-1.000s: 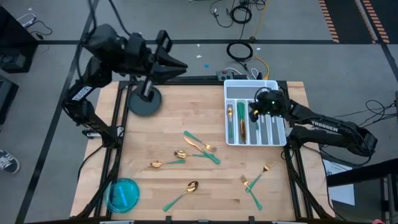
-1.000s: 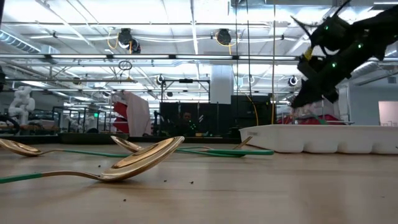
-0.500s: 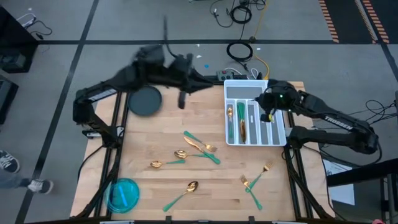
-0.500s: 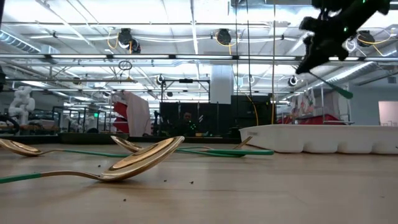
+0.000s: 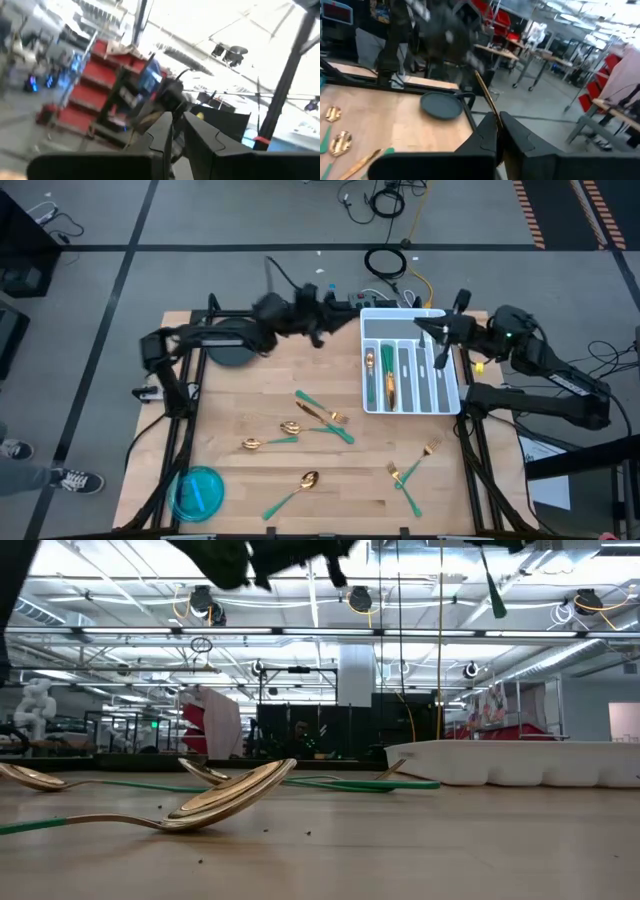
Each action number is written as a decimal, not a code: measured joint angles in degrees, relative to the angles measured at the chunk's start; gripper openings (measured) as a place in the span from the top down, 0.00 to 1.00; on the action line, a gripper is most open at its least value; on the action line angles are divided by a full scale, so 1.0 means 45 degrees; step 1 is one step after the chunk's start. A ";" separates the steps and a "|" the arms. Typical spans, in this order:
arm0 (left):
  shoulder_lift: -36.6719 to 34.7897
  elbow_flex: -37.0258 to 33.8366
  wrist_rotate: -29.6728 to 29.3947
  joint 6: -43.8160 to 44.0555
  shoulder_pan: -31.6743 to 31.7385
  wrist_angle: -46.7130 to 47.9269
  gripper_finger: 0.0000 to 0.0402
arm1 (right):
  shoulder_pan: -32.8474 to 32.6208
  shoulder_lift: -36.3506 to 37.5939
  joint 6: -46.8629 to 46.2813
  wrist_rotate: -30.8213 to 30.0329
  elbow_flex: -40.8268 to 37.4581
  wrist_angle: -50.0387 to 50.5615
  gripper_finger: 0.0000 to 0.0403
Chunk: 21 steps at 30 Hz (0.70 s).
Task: Sort silverware
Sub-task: Put the green fork into the silverware tray
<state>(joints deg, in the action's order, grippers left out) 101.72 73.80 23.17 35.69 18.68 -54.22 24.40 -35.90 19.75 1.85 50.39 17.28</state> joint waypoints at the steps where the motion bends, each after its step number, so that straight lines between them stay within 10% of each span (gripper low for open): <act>1: 0.0454 0.0093 -0.0038 0.0242 -0.0087 -0.0145 0.86 | -0.0029 -0.0111 -0.0130 0.0003 -0.0005 -0.0019 1.00; 21: 0.4465 0.3962 -0.0240 -0.0367 -0.0859 0.0232 0.86 | -0.0034 -0.1678 -0.1485 0.1352 -0.0019 -0.1796 1.00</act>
<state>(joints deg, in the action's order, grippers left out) 121.81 91.63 22.09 34.04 14.82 -53.17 24.25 -43.45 13.07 7.94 50.30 9.20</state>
